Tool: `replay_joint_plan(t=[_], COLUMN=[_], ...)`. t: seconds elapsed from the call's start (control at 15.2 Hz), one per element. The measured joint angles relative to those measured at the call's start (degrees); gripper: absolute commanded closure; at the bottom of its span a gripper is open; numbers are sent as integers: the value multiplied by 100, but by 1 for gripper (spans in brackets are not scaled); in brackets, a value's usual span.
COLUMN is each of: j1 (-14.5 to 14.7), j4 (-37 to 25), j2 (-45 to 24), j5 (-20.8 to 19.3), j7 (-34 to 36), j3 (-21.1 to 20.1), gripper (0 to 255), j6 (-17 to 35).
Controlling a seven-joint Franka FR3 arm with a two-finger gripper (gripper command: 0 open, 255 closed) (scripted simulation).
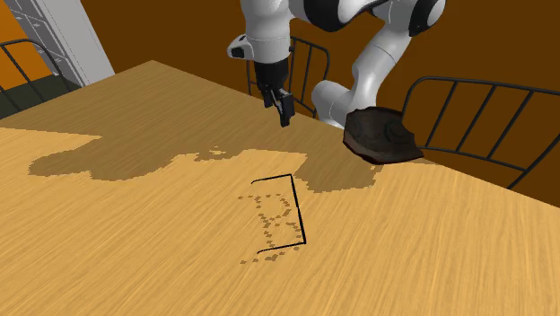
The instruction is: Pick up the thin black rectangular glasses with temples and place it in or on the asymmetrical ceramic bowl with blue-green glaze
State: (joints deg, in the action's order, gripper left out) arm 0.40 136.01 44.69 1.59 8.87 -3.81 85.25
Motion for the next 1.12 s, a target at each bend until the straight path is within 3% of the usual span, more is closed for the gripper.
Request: replay_joint_plan(t=[0.2,1.12], j1=[110,1223], j4=[-58,-1098], j2=[-169,-1745], j5=[21,110], j7=[-124,-1404], j3=[-66,-955], gripper=[0,0], j6=[183,1603])
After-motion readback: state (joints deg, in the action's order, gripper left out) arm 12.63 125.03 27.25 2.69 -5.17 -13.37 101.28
